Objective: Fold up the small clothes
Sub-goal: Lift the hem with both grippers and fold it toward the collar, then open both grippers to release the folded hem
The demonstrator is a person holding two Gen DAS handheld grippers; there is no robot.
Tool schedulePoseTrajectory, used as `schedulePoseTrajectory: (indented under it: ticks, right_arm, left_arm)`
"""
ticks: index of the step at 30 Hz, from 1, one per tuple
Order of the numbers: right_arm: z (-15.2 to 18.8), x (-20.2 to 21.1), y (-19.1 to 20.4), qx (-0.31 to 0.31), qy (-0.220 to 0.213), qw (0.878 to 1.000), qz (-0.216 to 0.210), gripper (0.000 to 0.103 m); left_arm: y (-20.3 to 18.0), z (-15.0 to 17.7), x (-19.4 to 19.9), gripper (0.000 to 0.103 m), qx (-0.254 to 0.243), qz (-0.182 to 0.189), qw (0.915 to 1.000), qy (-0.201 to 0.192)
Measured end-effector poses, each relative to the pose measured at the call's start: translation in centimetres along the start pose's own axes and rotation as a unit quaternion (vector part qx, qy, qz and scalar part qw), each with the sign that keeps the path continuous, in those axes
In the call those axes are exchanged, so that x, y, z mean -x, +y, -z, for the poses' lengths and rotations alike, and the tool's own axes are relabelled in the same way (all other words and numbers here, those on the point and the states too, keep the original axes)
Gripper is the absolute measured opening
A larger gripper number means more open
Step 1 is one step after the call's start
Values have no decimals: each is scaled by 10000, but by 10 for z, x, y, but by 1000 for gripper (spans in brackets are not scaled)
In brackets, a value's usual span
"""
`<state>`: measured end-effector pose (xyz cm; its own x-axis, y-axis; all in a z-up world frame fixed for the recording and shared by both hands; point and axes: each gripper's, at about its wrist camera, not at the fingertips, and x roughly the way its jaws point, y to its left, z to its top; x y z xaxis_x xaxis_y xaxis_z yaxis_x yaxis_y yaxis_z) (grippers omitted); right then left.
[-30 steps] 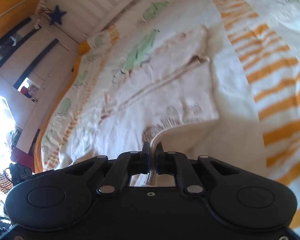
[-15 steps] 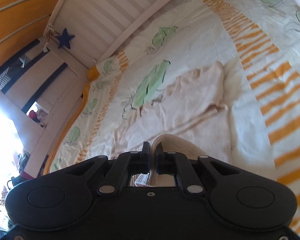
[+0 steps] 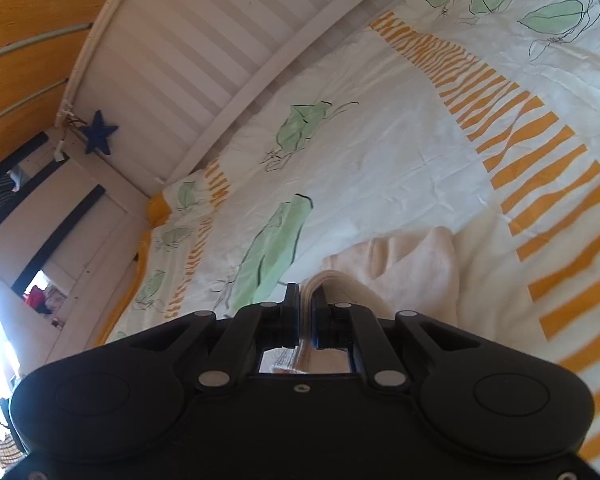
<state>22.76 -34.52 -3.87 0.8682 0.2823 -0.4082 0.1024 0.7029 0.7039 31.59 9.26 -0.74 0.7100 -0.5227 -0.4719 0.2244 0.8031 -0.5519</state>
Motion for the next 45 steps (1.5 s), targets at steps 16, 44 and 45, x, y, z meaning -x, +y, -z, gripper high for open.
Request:
schedulePoseTrajectory:
  ticks: [16,44,45]
  right_arm:
    - [3,-51,-43,-282,147,9967,743,13]
    - [51,-81,51,3809,694,8985,2068,100]
    - [46,-86,49,3804,703,8972,2130,100]
  left_arm:
    - [50,3,-79,6,423,-690,9959,396]
    - [-22,51,-84,95,-3058,-1729,9316,936]
    - [-21,47,-90,95,-3096,-1786,9292,944]
